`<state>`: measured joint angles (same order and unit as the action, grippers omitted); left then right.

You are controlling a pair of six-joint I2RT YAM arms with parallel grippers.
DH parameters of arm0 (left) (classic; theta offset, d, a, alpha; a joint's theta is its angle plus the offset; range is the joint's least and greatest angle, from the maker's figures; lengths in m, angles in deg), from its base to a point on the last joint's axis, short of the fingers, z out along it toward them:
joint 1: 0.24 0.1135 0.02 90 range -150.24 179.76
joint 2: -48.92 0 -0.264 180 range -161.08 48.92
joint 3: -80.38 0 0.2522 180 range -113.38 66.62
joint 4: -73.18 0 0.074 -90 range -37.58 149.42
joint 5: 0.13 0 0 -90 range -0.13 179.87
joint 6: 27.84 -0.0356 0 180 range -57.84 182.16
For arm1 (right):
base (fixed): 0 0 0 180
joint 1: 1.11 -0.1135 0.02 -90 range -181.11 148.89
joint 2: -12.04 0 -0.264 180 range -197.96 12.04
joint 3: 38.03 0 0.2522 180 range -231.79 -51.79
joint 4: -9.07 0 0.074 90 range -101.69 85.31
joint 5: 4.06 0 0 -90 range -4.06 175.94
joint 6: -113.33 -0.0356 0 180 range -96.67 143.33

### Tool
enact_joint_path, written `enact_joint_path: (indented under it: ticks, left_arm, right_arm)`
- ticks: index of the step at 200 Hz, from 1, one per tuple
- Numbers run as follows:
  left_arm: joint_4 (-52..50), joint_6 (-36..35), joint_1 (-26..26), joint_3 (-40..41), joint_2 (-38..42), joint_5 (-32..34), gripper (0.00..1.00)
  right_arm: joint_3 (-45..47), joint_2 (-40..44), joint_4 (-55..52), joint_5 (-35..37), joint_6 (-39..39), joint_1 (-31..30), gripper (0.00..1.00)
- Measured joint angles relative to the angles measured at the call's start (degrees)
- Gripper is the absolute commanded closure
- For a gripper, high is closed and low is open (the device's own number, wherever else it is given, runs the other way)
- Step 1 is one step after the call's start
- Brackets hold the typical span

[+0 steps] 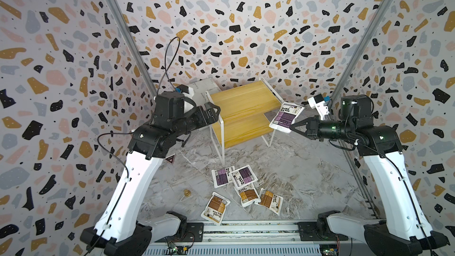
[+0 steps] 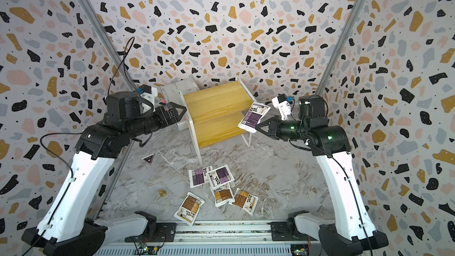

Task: Place the bagged coffee beans on the shelf by color
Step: Adjust the shelf at the center of the board.

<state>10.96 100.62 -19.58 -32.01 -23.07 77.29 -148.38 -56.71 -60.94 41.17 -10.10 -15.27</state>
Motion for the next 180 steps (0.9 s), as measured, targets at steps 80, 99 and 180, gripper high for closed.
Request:
enact_joint_path:
  ticks: [80,99,180]
  left_arm:
    - [1.25,13.75,3.48,0.9,-5.31,-15.63,0.1]
    - [2.99,15.17,3.52,1.16,-5.86,-17.46,0.15]
    - [5.55,16.83,4.17,1.53,-8.46,-19.12,0.31]
  right_arm:
    - [0.0,0.76,0.17,0.61,0.11,0.0,1.0]
    - [0.0,1.14,0.44,0.66,0.11,0.0,1.0]
    - [0.07,1.29,2.16,0.61,-0.2,0.0,1.0]
